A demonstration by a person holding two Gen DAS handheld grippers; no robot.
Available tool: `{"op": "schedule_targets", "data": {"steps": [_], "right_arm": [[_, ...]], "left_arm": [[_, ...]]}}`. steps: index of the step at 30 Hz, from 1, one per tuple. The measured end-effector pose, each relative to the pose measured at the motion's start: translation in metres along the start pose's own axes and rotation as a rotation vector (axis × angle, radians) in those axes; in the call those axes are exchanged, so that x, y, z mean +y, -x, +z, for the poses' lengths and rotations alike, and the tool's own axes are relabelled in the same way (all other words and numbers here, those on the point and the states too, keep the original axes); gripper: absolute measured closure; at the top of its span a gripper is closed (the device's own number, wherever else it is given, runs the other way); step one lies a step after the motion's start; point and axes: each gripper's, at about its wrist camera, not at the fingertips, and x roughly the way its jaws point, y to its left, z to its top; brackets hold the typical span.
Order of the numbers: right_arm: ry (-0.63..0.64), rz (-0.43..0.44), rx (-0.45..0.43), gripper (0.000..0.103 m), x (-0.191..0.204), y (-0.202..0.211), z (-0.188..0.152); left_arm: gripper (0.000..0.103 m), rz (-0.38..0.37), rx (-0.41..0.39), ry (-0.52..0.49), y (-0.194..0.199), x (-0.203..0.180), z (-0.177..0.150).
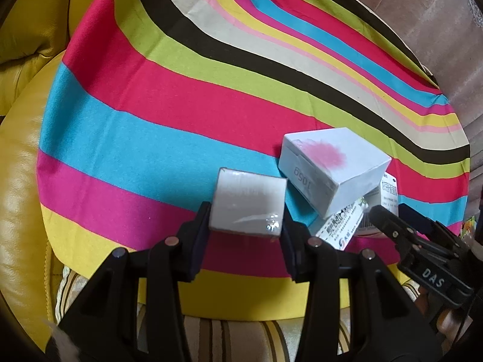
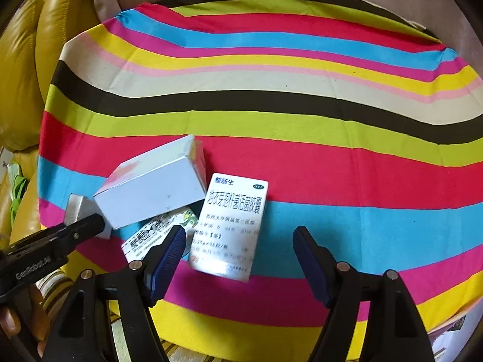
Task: Organize rigid objects
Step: 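Grasp the white medicine box with the right tool while the left tool holds its cube, then adjust the grip on the white medicine box with the right tool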
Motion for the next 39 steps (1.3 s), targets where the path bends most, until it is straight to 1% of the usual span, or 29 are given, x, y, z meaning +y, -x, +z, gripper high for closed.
{"op": "schedule_targets", "data": {"steps": [1,2,3,10,17,19,21,28,32,34,36,39], "right_arm": [[0.007,-0.001,0.003,0.049,0.000,-0.001,0.000],[0.017,-0.004,0.009,0.058,0.000,-0.002,-0.001],[0.026,-0.011,0.014,0.061,0.000,-0.002,-0.003],[0.035,0.036,0.025,0.061,-0.012,0.009,-0.016],[0.082,-0.001,0.027,0.061,-0.017,0.025,-0.039],[0.079,0.006,0.044,0.061,-0.019,0.025,-0.043],[0.068,0.011,0.061,0.061,-0.021,0.022,-0.043],[0.065,0.024,0.062,0.060,-0.024,0.023,-0.046],[0.027,-0.009,0.077,0.058,-0.032,0.024,-0.047],[0.002,-0.045,0.088,0.050,-0.039,0.026,-0.049],[-0.010,-0.070,0.096,0.045,-0.045,0.029,-0.052],[-0.047,-0.133,0.090,0.041,-0.059,0.038,-0.056]], "left_arm": [[0.056,0.000,0.000,0.000,-0.001,0.000,0.000],[0.056,0.000,0.001,-0.001,-0.003,-0.001,0.000],[0.056,-0.001,0.002,-0.003,-0.005,-0.002,0.000],[0.056,-0.030,0.020,-0.014,0.001,-0.006,-0.009],[0.056,-0.068,0.050,-0.022,0.007,-0.009,-0.027],[0.056,-0.079,0.064,-0.023,0.007,-0.009,-0.028],[0.056,-0.077,0.084,-0.024,0.004,-0.008,-0.029],[0.055,-0.058,0.089,-0.036,0.002,-0.010,-0.028],[0.054,-0.056,0.092,-0.034,0.000,-0.009,-0.028],[0.053,-0.059,0.095,-0.032,-0.001,-0.008,-0.028],[0.053,-0.060,0.096,-0.031,-0.002,-0.008,-0.028],[0.053,-0.057,0.096,-0.036,-0.004,-0.009,-0.026]]}}
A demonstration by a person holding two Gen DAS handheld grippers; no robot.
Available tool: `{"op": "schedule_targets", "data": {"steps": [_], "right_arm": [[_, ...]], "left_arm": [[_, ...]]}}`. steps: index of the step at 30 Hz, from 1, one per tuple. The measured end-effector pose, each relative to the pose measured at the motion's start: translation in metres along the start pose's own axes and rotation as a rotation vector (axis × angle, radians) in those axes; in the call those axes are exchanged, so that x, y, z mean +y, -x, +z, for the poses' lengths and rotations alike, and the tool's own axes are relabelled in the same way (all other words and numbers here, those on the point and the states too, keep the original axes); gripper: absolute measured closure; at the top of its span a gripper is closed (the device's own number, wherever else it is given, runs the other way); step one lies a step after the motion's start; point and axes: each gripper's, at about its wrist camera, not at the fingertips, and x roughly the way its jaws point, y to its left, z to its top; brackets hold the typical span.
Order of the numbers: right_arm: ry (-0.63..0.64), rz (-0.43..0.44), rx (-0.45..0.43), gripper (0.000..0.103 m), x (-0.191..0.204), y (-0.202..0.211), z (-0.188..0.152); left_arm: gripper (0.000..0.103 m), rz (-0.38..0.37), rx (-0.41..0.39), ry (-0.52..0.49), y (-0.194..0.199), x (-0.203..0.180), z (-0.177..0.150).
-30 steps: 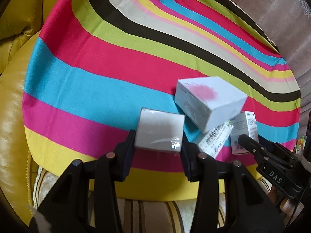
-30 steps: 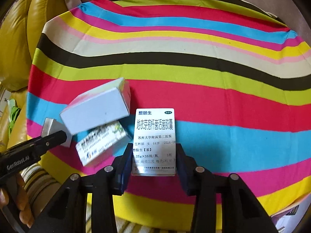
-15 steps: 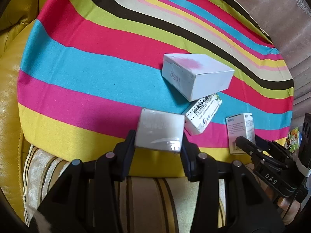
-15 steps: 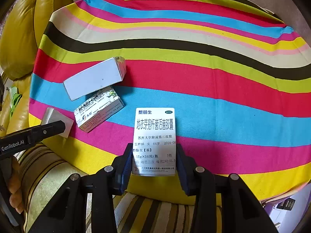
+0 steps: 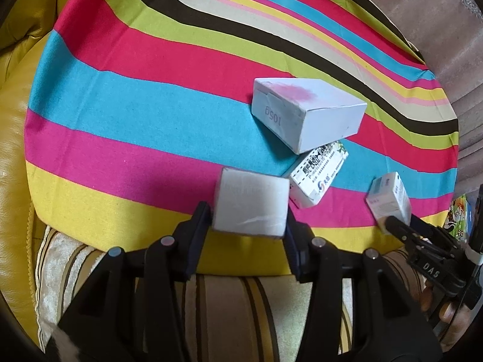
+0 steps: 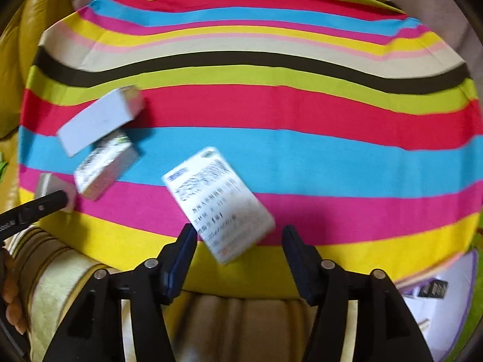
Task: Organize rigid objects
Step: 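Adjust the grip on the white medicine box with the right tool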
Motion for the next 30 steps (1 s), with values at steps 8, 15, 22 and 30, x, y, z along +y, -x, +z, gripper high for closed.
{"op": "schedule_targets", "data": {"steps": [8,15,22,30], "right_arm": [[-0.062,0.011,-0.040,0.032,-0.027,0.013,0.001],[-0.148,0.097,-0.125,0.004,-0.009,0.026,0.011],[-0.193,0.017,-0.112,0.004,-0.006,0.011,0.020],[-0.211,-0.021,-0.087,0.004,-0.006,-0.002,0.022]], "left_arm": [[0.054,0.003,-0.013,-0.020,0.002,-0.004,-0.002],[0.056,0.014,-0.031,-0.028,-0.001,-0.006,0.001],[0.056,0.010,-0.032,-0.035,-0.003,-0.008,0.002],[0.056,0.014,-0.034,-0.044,-0.004,-0.010,0.001]]}}
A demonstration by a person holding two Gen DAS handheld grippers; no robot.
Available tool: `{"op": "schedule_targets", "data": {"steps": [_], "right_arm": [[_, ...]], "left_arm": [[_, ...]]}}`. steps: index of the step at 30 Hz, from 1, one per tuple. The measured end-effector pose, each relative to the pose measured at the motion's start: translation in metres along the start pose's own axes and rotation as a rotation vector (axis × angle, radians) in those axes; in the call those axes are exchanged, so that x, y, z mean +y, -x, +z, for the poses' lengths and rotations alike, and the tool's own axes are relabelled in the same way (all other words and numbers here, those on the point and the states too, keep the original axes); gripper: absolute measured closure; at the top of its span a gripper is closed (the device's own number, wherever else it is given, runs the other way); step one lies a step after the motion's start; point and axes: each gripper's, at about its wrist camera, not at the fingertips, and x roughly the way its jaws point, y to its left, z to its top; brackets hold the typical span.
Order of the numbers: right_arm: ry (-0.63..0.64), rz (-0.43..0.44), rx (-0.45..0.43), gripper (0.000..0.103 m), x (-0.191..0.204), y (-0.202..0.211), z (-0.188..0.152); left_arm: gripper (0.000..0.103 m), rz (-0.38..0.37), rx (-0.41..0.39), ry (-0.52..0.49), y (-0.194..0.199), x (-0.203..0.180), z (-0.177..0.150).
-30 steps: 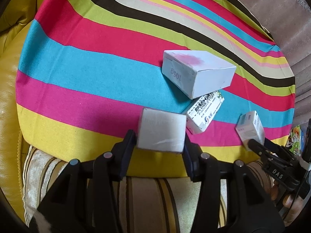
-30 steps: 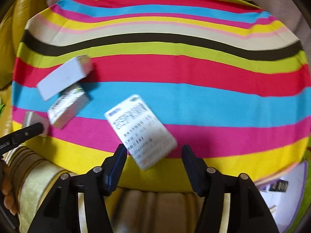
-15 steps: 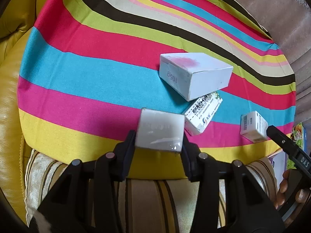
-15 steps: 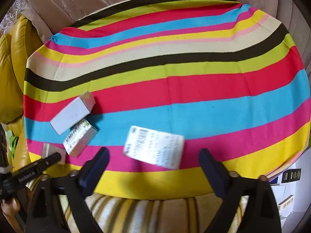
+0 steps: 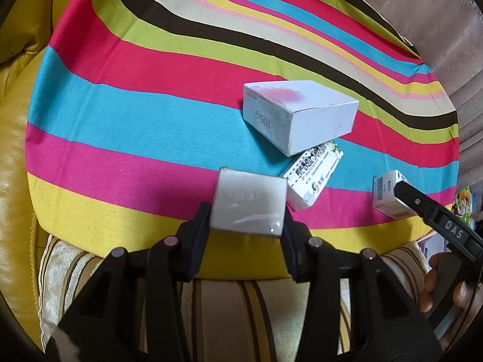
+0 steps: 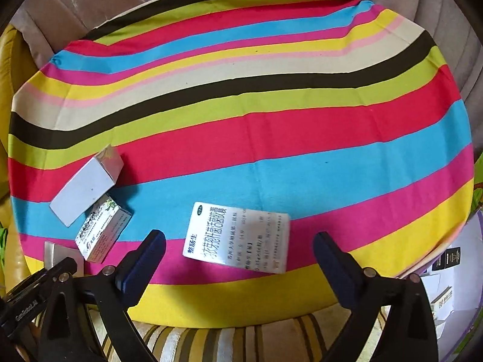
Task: Organize rigid objects
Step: 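Adjust the grip on the white medicine box with the right tool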
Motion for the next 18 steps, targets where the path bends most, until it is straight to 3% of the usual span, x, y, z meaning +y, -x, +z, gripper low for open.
{"op": "schedule_targets", "data": {"steps": [8,16,18], "right_arm": [[-0.003,-0.029,0.019,0.004,-0.001,-0.010,0.001],[0.003,-0.007,0.054,0.028,0.000,-0.020,-0.002],[0.009,-0.008,0.050,0.028,0.000,-0.020,-0.004]], "left_arm": [[0.056,0.001,-0.001,-0.002,0.001,0.000,-0.001],[0.056,0.005,-0.001,-0.006,0.002,0.000,-0.001],[0.056,0.007,-0.002,-0.007,0.002,0.000,-0.001]]}}
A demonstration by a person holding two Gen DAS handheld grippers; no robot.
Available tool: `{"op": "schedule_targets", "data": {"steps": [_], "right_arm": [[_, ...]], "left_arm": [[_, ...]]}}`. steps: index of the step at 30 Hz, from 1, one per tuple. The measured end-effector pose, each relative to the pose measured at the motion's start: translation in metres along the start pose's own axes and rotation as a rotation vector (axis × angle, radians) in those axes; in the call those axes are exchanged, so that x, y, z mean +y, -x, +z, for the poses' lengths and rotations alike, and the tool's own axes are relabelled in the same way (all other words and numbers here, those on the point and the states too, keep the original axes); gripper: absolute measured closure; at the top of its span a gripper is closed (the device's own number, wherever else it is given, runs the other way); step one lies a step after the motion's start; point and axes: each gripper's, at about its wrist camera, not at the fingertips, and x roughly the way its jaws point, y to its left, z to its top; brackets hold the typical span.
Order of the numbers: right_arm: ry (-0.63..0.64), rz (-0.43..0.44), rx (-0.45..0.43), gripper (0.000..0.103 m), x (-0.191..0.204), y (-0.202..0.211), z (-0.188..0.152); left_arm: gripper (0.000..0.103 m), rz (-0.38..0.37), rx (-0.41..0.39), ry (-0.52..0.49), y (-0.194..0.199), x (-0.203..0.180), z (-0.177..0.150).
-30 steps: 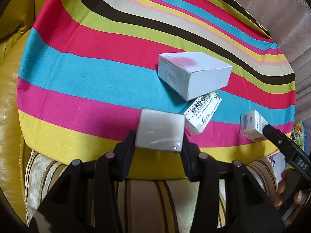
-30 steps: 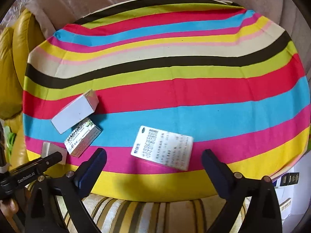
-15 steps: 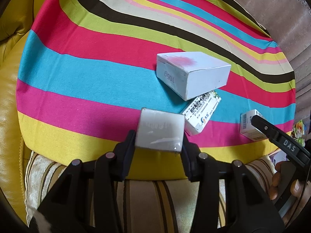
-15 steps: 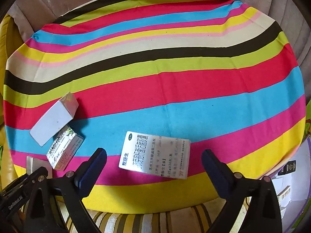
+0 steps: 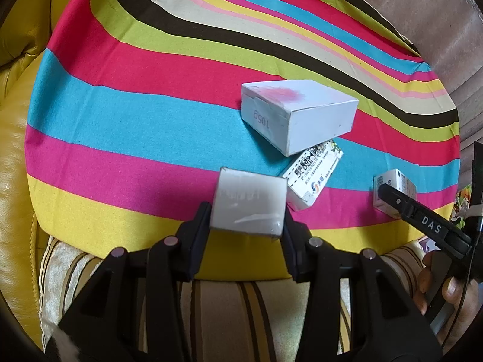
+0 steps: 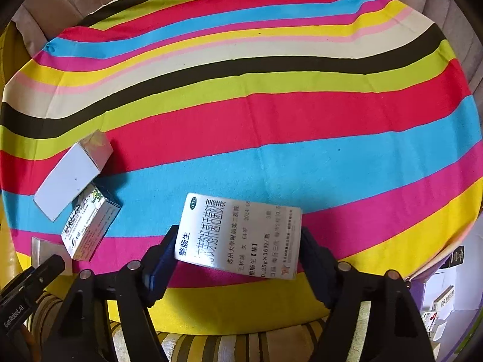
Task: Organize rigid objects
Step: 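Adjust the grip on the white medicine box with the right tool, then carry the cube box and medicine box toward the purple-rimmed box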
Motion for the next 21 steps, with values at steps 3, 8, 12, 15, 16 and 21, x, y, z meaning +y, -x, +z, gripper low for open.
{"op": "schedule_targets", "data": {"steps": [3,8,12,15,16,21], "right_arm": [[0.032,0.008,-0.009,0.028,0.003,0.002,-0.001],[0.077,0.031,-0.033,0.028,0.007,0.010,-0.006],[0.100,0.058,-0.058,0.028,0.007,0.021,-0.011],[0.103,0.073,-0.074,0.028,0.003,0.031,-0.013],[0.104,0.080,-0.080,0.028,0.001,0.035,-0.014],[0.126,0.080,-0.117,0.028,-0.001,0.052,-0.019]], "left_arm": [[0.056,0.004,0.000,-0.003,0.000,-0.001,0.000],[0.056,0.010,-0.002,-0.001,0.000,-0.002,0.000],[0.056,0.006,-0.026,0.008,0.010,-0.003,-0.002],[0.056,0.002,-0.056,-0.006,0.022,-0.010,-0.003],[0.056,-0.003,-0.064,-0.015,0.025,-0.014,-0.004],[0.056,-0.010,-0.082,-0.066,0.035,-0.037,-0.012]]}}
